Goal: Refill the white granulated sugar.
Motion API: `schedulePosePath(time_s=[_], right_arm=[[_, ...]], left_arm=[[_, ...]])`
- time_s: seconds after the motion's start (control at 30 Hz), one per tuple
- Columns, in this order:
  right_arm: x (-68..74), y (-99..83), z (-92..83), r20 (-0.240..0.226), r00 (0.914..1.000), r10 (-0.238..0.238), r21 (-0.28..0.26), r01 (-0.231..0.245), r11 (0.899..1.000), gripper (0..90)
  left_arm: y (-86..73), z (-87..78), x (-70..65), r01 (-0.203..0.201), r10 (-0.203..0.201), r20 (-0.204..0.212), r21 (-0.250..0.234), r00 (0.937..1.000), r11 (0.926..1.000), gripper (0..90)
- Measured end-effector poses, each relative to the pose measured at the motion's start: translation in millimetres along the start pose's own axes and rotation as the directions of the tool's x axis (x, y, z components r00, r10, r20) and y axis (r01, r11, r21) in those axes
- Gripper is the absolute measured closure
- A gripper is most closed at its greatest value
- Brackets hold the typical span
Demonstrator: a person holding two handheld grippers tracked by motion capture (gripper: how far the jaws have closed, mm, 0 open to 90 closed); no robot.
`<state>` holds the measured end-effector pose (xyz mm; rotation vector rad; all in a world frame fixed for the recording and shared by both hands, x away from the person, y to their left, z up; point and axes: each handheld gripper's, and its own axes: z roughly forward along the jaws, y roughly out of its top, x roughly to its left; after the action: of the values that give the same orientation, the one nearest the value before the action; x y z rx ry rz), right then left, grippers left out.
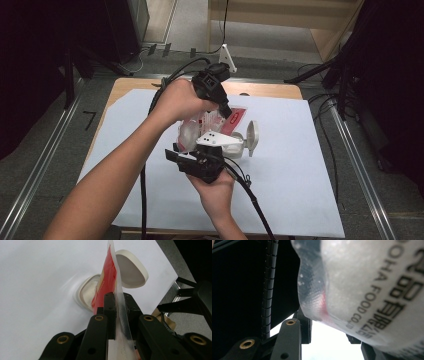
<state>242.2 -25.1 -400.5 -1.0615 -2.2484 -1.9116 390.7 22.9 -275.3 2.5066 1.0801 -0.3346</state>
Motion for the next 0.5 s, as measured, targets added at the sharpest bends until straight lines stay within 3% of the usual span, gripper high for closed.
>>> schedulePosePath(time_s=[0.27,0.5], right_arm=[[-0.9,2.2,-1.1,0.009,0.9999,-0.011,0.005,0.011,1.0,64.4],[-2.4,6.2,-1.6,-0.002,1.0,0.009,0.011,-0.009,1.0,64.2]], left_arm=[[4.7,0.5,1.5,0.009,-0.009,0.001,0.014,1.0,0.9999,84.0],[8.2,-0.7,3.9,0.017,-0.017,-0.002,0.026,0.9999,0.9995,84.3]])
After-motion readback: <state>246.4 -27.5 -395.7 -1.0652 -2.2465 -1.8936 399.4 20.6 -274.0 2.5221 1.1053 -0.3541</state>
